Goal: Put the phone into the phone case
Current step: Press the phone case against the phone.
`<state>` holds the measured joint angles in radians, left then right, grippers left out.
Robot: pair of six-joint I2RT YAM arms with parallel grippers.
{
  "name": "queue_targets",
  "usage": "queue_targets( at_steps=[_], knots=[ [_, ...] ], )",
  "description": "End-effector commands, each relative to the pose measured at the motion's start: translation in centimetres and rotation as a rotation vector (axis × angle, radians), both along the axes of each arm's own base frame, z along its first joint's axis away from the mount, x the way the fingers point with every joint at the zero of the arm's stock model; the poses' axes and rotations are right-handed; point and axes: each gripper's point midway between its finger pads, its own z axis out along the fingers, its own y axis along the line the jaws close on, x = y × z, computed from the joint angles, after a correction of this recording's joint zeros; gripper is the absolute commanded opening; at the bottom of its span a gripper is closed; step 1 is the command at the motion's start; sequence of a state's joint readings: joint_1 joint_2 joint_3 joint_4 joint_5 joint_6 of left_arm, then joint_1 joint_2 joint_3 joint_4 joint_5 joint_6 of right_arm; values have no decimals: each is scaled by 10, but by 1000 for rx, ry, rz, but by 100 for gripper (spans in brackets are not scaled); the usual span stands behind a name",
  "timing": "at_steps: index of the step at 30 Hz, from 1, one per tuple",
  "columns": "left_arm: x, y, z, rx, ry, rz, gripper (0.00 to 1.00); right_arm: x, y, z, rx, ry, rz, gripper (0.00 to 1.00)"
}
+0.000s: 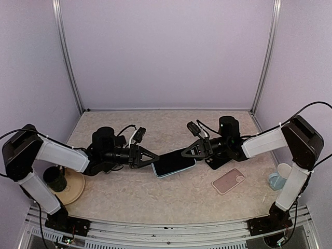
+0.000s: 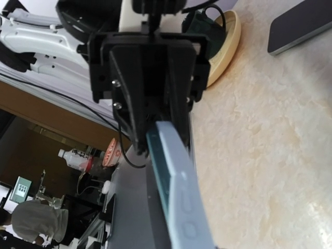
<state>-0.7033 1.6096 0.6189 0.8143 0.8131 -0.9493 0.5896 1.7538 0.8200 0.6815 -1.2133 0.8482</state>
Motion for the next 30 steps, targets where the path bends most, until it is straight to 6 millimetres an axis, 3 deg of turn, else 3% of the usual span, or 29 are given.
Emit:
queue_targets(
  at_steps=[1, 8, 10, 14, 17, 23, 30],
  knots=[
    [16, 5, 16, 21, -94, 96, 0, -7, 5, 8, 23, -26, 18, 34],
    [17, 9, 17, 41, -106, 114, 0, -11, 7, 15, 57, -24, 45, 0],
    [15, 9, 17, 38, -105, 101, 0, -12, 7, 17, 68, -28, 51, 0],
    [8, 7, 23, 12, -102, 63, 26, -11, 7, 19, 74, -38, 56, 0],
    [-1, 6, 29, -15, -81, 17, 37, -13, 7, 23, 85, -67, 67, 0],
    [-19, 1, 31, -57, -19, -88, 36, -9, 10, 21, 59, -116, 68, 0],
    [-29, -2, 31, -95, 30, -155, 25, -5, 11, 10, 9, -146, 60, 0]
  ],
)
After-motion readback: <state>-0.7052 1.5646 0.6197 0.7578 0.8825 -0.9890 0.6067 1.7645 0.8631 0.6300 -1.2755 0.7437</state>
